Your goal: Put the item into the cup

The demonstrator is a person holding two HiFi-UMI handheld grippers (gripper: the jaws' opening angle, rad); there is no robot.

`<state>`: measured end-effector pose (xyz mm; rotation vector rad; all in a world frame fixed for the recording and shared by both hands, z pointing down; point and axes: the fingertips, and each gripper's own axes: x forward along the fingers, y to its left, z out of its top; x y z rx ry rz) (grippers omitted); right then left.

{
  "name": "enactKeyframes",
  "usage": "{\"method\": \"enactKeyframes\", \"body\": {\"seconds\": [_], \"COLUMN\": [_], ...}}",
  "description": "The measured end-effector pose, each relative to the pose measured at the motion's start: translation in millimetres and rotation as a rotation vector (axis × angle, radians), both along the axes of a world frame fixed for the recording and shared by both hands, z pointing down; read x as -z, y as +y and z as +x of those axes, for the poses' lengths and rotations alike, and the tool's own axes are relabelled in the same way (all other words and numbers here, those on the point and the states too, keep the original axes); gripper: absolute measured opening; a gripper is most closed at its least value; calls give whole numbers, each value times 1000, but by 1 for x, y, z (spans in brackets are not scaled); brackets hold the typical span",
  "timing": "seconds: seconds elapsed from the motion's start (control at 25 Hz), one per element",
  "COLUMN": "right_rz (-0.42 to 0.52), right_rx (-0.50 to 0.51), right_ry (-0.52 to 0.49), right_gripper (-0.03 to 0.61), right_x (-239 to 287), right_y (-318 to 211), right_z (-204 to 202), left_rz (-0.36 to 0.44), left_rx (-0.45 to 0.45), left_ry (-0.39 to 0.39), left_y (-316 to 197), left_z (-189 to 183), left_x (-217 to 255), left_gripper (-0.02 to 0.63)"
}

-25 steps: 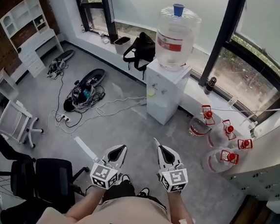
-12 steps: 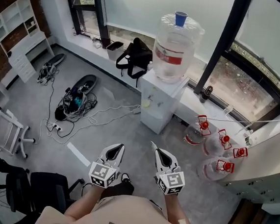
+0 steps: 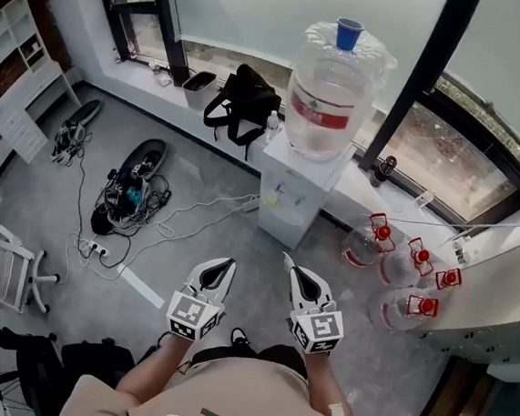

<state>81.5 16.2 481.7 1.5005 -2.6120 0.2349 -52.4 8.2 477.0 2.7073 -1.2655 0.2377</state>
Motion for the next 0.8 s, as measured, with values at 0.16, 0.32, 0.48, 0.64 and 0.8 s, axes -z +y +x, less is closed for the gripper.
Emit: {"method": "enactKeyframes", "body": {"seconds": [0.16,0.32,0.48,0.64,0.8], "right_rz": [-19,-44,-61,-57,-52], "right_rx": [15,37,68,105,152], "right_ry": [40,41,14,4,3], "right_gripper": [11,12,12,12,12], "right_x": [-11,-24,-37,-39,-36], "right_y": [-23,-51,-88,-132,-173], "right_z": [-7,-10,-9,-3,5], "left_rz": [-22,-47,-57,-54,-51], "left_rx": [2,16,46,81,120], "left_ry": [12,9,-11,-33,-27], "left_y": [-27,-51,-82,-117,-153], "left_z": [-2,-2,-1,4,15], "left_x": [-6,-16,-23,-20,-11], "left_gripper": [8,8,8,8,8]}}
